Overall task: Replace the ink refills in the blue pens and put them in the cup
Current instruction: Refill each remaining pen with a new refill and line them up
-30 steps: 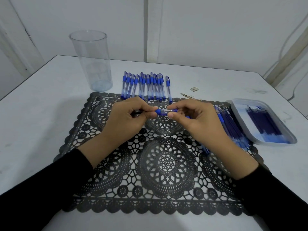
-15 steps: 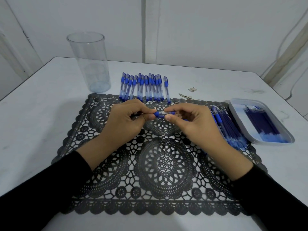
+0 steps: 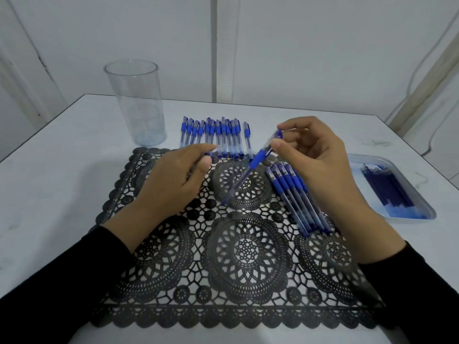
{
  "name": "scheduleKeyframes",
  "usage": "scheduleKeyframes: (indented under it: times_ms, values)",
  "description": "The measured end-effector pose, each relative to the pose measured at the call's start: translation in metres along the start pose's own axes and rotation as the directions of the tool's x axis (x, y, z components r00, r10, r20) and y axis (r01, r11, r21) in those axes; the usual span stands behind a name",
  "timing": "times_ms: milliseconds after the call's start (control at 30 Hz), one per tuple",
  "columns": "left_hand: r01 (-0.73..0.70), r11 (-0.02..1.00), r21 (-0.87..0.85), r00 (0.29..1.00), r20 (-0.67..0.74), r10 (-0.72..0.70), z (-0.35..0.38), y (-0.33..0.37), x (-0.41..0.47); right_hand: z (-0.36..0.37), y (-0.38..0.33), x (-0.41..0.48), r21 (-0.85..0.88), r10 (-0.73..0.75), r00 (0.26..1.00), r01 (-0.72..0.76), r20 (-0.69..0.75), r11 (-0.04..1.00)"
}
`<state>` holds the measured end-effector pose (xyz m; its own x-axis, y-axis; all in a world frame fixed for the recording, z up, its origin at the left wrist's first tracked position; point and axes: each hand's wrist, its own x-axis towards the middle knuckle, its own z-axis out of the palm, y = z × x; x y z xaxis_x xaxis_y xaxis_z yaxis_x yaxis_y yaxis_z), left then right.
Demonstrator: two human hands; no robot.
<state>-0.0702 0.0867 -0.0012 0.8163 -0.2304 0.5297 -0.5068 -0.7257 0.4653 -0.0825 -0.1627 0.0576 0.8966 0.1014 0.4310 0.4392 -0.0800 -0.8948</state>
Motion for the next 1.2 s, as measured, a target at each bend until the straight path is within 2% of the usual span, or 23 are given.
scheduleKeyframes:
  times_ms: [100, 200, 333, 500, 933, 1200]
  values:
    - [0.037, 0.969, 0.243, 0.992, 0.111, -0.066, 0.004, -0.009, -0.002, -0.005, -0.006, 0.004, -0.061, 0.02, 1.0, -0.021, -0.014, 0.998]
    - [0.09, 0.924, 0.371, 0.955, 0.23, -0.186, 0.009, -0.007, -0.003, -0.006, -0.004, 0.009, -0.184, 0.092, 0.995, -0.086, 0.026, 0.979]
    - [0.128, 0.904, 0.408, 0.924, 0.281, -0.258, 0.011, -0.009, -0.003, -0.004, 0.015, 0.018, -0.421, 0.229, 0.968, -0.167, 0.101, 0.892]
    - [0.146, 0.892, 0.427, 0.901, 0.314, -0.298, 0.012, -0.008, -0.002, 0.002, 0.037, 0.017, -0.61, 0.269, 0.954, -0.135, 0.134, 0.781]
    - [0.162, 0.884, 0.438, 0.879, 0.343, -0.33, 0.011, -0.006, 0.003, 0.015, 0.048, 0.013, -0.764, 0.199, 0.965, 0.001, 0.169, 0.646]
    - [0.137, 0.912, 0.386, 0.922, 0.287, -0.26, 0.019, 0.0, 0.03, 0.009, 0.047, 0.042, -0.697, 0.154, 0.987, -0.081, 0.043, 0.713]
